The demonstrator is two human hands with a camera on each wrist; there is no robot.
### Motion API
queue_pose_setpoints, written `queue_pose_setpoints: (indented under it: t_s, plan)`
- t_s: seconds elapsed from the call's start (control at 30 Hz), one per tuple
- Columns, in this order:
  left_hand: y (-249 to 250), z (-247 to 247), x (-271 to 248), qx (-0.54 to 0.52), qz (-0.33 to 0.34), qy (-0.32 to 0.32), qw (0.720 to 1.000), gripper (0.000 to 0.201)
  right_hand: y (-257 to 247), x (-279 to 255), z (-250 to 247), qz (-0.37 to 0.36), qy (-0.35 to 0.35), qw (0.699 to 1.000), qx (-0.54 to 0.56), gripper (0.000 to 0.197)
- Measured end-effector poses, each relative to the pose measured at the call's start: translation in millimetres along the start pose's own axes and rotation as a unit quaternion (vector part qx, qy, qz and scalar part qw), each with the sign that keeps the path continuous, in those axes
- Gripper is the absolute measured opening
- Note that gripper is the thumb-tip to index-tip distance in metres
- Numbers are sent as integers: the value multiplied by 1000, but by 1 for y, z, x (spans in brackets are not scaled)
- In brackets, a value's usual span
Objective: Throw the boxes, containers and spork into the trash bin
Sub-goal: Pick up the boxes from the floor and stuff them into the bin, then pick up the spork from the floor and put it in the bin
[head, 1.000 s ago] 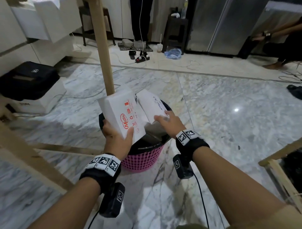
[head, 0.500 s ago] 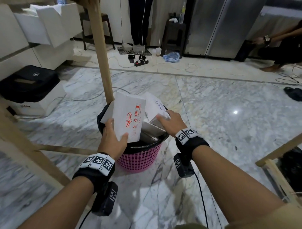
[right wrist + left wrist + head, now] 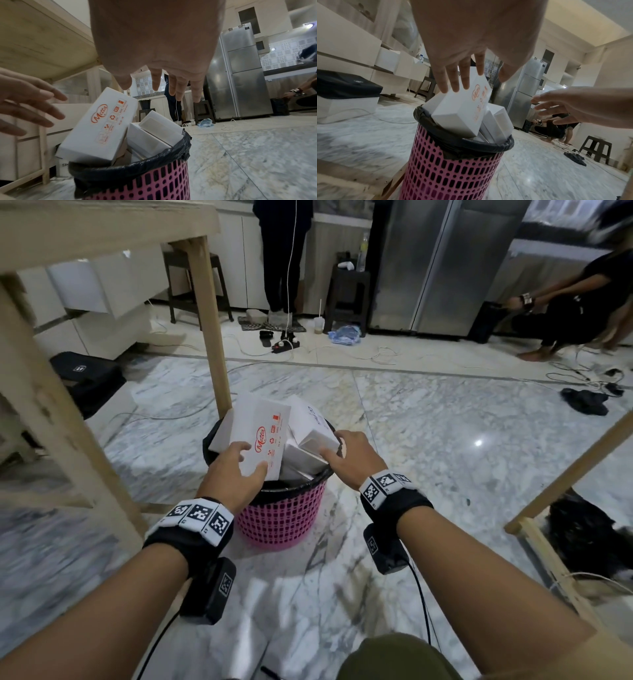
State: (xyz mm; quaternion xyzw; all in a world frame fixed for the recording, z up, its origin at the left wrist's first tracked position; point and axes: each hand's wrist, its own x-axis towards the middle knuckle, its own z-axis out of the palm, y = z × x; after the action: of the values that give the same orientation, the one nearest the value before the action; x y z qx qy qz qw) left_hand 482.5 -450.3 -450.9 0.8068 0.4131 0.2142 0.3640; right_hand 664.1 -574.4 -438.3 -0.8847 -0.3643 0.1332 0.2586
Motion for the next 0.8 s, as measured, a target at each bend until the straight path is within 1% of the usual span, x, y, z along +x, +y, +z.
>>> queue_pose_setpoints:
  t_s: [0.07, 0.17, 0.23, 0.3, 0.37, 0.43, 0.6, 0.8]
  plan:
    - [-2, -2, -14, -7, 15, -17, 1000, 48, 3, -21, 0, -16, -1, 1000, -14, 62]
    - [-15, 4, -34, -11, 24, -61, 998, 45, 10, -48, 7, -36, -14, 999, -20, 54]
    - [-27, 13, -49, 13, 37, -85, 996, 43, 19, -66, 16, -45, -37, 998, -17, 52]
    - [-41, 22, -62, 48, 53, -103, 992, 45, 32, -81, 31, -44, -57, 997, -18, 55]
    - [-60, 34, -75, 56, 50, -131, 989, 48, 49, -97, 51, -33, -82, 996, -14, 55]
    - [-77, 46, -86, 66, 39, -146, 986, 48, 71, -109, 73, -24, -99, 995, -12, 54]
    - [-118, 76, -115, 111, 9, -193, 975, 53, 128, -133, 141, -6, -161, 986, -34, 50]
    - [-151, 89, -140, 159, -21, -213, 964, 54, 166, -161, 218, -10, -281, 953, -108, 46]
